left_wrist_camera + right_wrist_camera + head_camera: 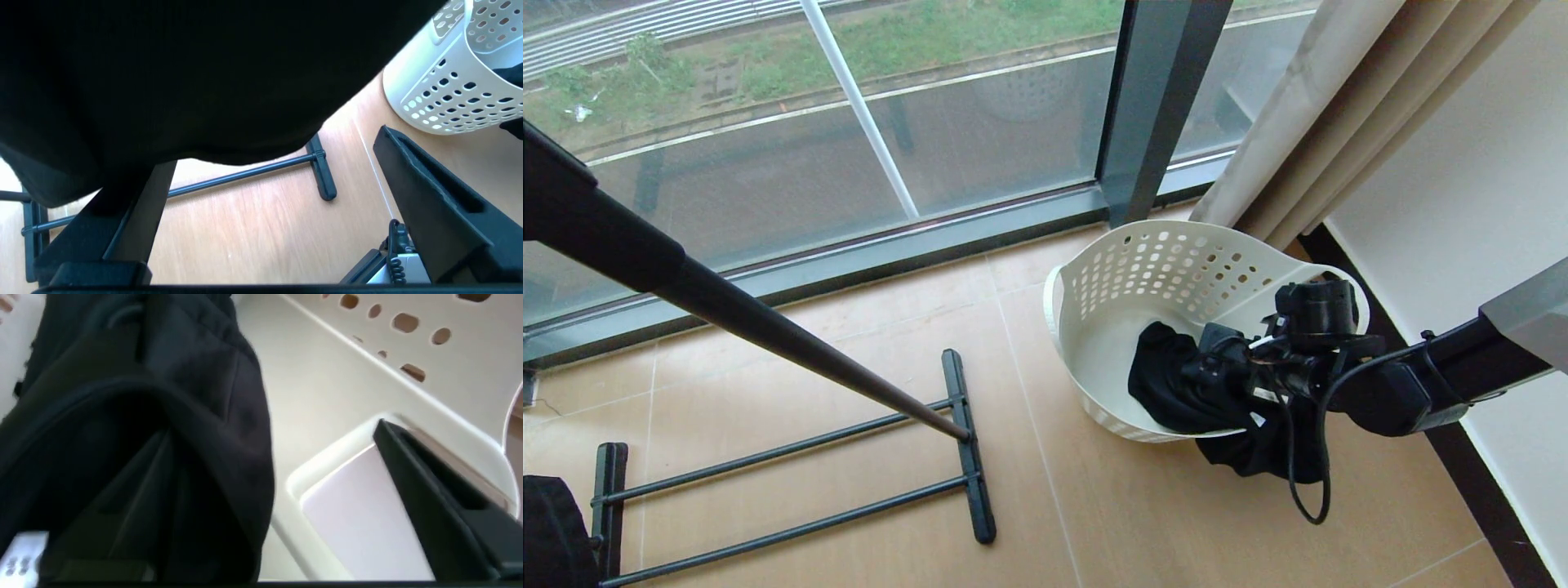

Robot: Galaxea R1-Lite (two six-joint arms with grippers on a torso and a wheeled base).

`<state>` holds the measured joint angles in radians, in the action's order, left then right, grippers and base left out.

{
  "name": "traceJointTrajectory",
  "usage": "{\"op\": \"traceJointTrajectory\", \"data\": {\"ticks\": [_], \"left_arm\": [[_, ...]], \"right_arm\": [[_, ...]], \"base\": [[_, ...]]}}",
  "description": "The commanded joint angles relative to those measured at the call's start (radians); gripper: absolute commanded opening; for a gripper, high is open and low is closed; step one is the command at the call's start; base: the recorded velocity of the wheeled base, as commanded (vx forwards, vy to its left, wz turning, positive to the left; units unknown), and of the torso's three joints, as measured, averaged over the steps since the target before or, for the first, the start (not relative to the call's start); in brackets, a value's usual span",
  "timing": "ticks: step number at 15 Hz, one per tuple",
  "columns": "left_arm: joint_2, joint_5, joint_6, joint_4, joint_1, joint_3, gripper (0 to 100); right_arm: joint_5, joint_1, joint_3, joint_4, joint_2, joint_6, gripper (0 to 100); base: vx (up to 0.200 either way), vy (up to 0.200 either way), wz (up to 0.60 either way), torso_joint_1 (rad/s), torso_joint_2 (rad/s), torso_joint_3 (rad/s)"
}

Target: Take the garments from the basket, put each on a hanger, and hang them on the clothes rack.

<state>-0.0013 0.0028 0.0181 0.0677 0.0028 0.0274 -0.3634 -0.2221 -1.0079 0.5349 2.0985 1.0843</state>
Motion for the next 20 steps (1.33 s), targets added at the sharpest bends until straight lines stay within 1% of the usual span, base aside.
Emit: {"op": "traceJointTrajectory", "data": {"ticks": [1, 2, 8, 9, 12, 14, 15, 16, 18, 20], "left_arm": [[0.001, 0.0, 0.0, 0.0, 0.0, 0.0, 100], [0.001, 0.0, 0.0, 0.0, 0.0, 0.0, 100], [0.001, 0.0, -0.001, 0.0, 0.0, 0.0, 100], [0.001, 0.0, -0.001, 0.0, 0.0, 0.0, 100], [0.001, 0.0, -0.001, 0.0, 0.0, 0.0, 100], [0.001, 0.0, -0.001, 0.0, 0.0, 0.0, 100], [0.001, 0.0, -0.001, 0.0, 0.0, 0.0, 100], [0.001, 0.0, -0.001, 0.001, 0.0, 0.0, 100], [0.001, 0.0, -0.001, 0.0, 0.0, 0.0, 100], [0.001, 0.0, -0.001, 0.0, 0.0, 0.0, 100]], "right_arm": [[-0.006, 0.001, -0.006, 0.0, 0.005, 0.0, 0], [-0.017, 0.001, -0.005, 0.0, 0.005, -0.001, 0], [-0.014, 0.001, 0.005, 0.0, -0.025, -0.006, 0], [-0.012, 0.001, 0.015, -0.001, -0.049, -0.014, 0], [-0.008, -0.003, 0.077, -0.001, -0.158, -0.073, 0], [0.012, -0.014, 0.15, -0.001, -0.275, -0.139, 0], [0.026, -0.026, 0.173, -0.001, -0.316, -0.156, 0], [0.043, -0.037, 0.219, -0.003, -0.39, -0.202, 0], [0.08, -0.045, 0.27, -0.003, -0.471, -0.287, 0], [0.093, -0.097, 0.371, 0.0, -0.552, -0.437, 0]], "base": [[0.0, 0.0, 0.0, 0.0, 0.0, 0.0], [0.0, 0.0, 0.0, 0.0, 0.0, 0.0], [0.0, 0.0, 0.0, 0.0, 0.0, 0.0], [0.0, 0.0, 0.0, 0.0, 0.0, 0.0], [0.0, 0.0, 0.0, 0.0, 0.0, 0.0], [0.0, 0.0, 0.0, 0.0, 0.0, 0.0], [0.0, 0.0, 0.0, 0.0, 0.0, 0.0], [0.0, 0.0, 0.0, 0.0, 0.0, 0.0], [0.0, 0.0, 0.0, 0.0, 0.0, 0.0], [0.0, 0.0, 0.0, 0.0, 0.0, 0.0]]}}
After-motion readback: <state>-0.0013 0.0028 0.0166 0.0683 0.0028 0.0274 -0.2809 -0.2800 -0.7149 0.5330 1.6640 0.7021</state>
